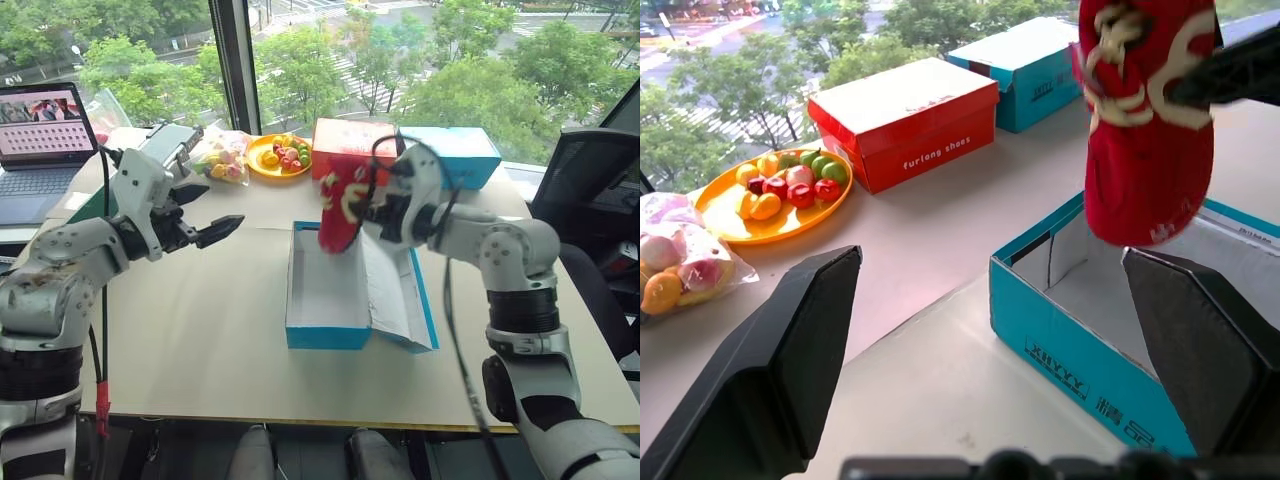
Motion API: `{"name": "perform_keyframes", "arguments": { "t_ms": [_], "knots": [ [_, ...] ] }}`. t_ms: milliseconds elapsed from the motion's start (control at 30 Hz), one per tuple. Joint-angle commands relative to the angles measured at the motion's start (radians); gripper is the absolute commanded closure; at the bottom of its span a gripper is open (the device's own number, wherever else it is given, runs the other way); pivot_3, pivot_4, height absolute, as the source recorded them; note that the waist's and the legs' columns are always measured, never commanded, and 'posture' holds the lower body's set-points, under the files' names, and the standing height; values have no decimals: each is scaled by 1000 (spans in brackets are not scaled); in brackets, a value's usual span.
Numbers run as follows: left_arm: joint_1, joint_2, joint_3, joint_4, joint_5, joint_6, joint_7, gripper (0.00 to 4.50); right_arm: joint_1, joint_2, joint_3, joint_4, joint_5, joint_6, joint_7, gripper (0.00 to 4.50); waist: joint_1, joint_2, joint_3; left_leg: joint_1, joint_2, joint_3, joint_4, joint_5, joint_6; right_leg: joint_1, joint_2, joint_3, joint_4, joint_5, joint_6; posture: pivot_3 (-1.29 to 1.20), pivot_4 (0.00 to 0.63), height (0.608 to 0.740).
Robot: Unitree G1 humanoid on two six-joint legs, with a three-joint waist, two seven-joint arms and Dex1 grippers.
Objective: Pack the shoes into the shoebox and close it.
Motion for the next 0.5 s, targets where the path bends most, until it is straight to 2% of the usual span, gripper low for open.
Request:
{"name": "perform_keyframes", "arguments": {
  "t_ms": [33,133,267,467,500],
  "knots": [
    [36,-26,25,-75,-14,-6,31,34,11,-42,-52,-107,35,116,21,4222,-3,0,0,0,0,0,0,0,0,0,0,0,0,0,0,0,150,739],
    [72,-69,18,-101,-19,-8,63,34,39,-86,-30,-160,44,203,40,4222,-5,0,0,0,0,0,0,0,0,0,0,0,1,0,0,0,150,739],
    [106,-110,8,-138,-17,-9,90,34,69,-127,-1,-165,14,209,69,4222,-5,0,0,0,0,0,0,0,0,0,0,0,1,0,0,0,150,739],
    [122,-142,10,-161,-5,-4,139,34,87,-217,233,-104,-122,33,143,4222,-6,0,0,4,0,0,1,0,0,4,0,1,0,-1,1,0,150,739],
    [125,-141,12,-168,-8,-1,142,11,84,-220,257,-92,-143,2,152,3735,-7,-1,0,5,0,0,1,0,0,5,0,1,0,-1,3,0,150,739]
  ]
}}
